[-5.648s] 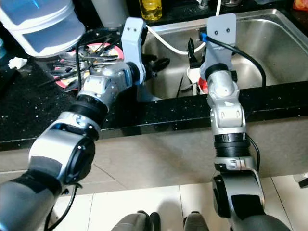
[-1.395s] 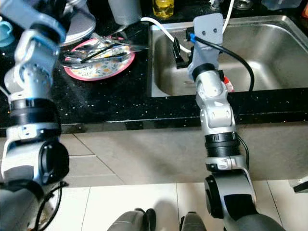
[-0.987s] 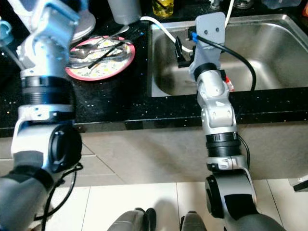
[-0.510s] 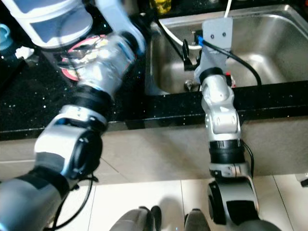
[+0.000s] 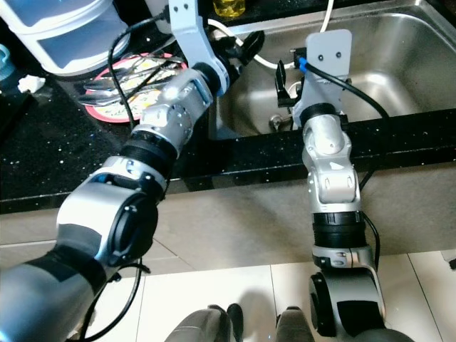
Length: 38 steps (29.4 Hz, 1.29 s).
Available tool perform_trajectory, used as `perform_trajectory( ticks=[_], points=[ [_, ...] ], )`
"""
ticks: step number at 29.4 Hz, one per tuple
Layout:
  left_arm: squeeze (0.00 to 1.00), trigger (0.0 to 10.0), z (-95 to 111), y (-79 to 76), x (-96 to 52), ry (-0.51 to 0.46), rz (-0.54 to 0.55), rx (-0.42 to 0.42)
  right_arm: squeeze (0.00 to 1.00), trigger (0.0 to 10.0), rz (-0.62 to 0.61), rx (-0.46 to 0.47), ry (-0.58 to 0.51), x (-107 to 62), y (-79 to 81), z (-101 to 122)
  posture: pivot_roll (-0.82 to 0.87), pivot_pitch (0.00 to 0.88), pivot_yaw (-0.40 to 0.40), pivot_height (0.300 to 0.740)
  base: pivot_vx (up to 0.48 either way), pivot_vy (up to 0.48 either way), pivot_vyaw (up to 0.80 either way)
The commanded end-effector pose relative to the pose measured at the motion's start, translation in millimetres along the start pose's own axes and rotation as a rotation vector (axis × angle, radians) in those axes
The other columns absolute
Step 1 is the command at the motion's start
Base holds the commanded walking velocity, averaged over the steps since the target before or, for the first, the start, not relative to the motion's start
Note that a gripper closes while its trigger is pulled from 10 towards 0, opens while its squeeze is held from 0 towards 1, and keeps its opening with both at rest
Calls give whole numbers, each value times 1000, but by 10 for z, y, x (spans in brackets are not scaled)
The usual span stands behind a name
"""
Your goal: Kitchen organization
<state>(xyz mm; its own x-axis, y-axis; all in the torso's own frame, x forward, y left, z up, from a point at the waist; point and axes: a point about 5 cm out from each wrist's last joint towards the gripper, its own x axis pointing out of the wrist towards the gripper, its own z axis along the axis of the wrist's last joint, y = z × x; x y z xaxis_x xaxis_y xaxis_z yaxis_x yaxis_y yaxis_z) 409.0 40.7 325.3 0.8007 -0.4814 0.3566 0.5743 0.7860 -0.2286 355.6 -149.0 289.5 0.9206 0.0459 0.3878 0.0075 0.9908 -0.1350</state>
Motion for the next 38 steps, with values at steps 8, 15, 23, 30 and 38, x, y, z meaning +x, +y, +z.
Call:
perform_trajectory(
  ticks=[8, 15, 23, 30, 38],
  points=[
    [0, 10000, 71, 835, -348, 103, 435, 343, 0, 10000, 38, 16, 2, 11, 98, 26, -29, 167, 162, 740, 0, 0, 0],
    [0, 10000, 26, 966, -441, 168, 426, 399, 0, 10000, 39, 17, 6, 7, 95, 25, -28, 187, 163, 740, 0, 0, 0],
    [0, 10000, 39, 968, -441, 184, 379, 466, 0, 10000, 35, 14, 16, -25, 83, 14, -37, 213, 172, 740, 0, 0, 0],
    [0, 10000, 19, 971, -441, 192, 373, 406, 0, 10000, 27, 11, 20, -54, 73, 27, -52, 249, 183, 740, 0, 0, 0],
    [0, 9961, 66, 1015, -457, 164, 403, 317, 0, 10000, 23, 0, 31, -108, 51, 38, -80, 286, 190, 740, 0, 0, 0]
  ],
)
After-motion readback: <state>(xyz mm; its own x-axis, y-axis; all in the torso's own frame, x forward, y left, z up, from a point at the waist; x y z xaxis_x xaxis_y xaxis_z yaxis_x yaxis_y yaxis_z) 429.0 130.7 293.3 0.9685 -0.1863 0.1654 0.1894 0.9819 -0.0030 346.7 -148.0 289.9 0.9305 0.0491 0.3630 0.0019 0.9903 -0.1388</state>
